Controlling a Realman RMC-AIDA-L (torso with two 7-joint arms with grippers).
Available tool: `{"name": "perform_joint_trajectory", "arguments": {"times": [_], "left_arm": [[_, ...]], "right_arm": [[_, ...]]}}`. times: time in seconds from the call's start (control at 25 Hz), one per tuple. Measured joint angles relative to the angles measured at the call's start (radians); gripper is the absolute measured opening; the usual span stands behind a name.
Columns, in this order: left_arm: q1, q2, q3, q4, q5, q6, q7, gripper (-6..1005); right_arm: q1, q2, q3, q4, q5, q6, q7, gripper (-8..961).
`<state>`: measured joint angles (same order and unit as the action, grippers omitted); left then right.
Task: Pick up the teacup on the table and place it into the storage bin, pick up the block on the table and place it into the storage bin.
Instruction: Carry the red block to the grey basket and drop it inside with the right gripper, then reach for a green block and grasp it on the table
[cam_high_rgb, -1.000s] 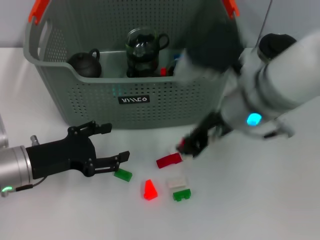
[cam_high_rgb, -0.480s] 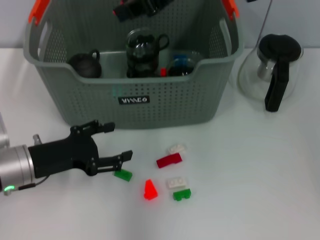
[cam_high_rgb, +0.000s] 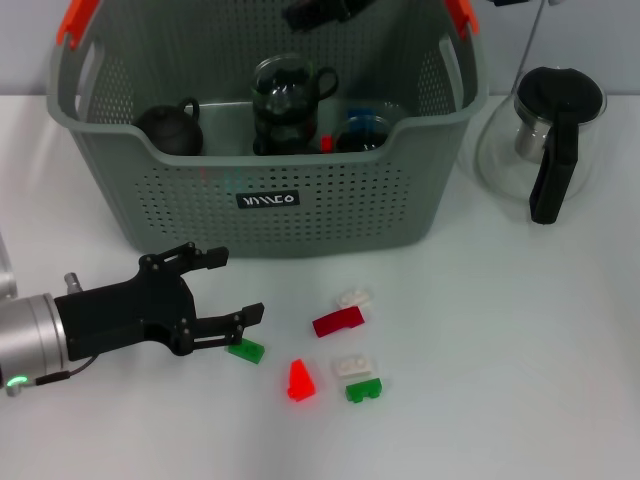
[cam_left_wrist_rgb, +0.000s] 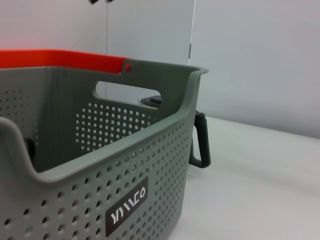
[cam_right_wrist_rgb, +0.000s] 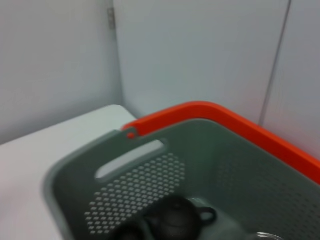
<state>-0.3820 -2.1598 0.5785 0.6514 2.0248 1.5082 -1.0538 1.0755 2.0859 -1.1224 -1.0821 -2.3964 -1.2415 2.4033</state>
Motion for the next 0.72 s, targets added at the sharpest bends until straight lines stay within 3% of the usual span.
{"name": "perform_joint_trajectory", "arguments": {"times": [0.12, 0.36, 0.52, 0.72], "left_arm": [[0.0, 0.0, 0.0, 0.001, 0.0, 0.003, 0.0, 876], [-0.004, 0.004, 0.0, 0.001, 0.002, 0.019, 0.0, 876], [-0.007, 0.007, 0.0, 0.002, 0.002, 0.028, 0.006, 876], [-0.013, 0.007, 0.0, 0.008, 0.005, 0.027, 0.007, 876]], "right_arm": [[-0.052, 0.008, -0.004, -0.087, 0.071, -0.089, -0.047, 565], [-0.195, 0.011, -0.009, -0.214, 0.244, -0.399, -0.068, 765], [-0.267, 0.011, -0.066, -0.229, 0.221, -0.495, 0.033, 914], [-0.289, 0.013, -0.165, -0.168, 0.06, -0.501, 0.168, 944]]}}
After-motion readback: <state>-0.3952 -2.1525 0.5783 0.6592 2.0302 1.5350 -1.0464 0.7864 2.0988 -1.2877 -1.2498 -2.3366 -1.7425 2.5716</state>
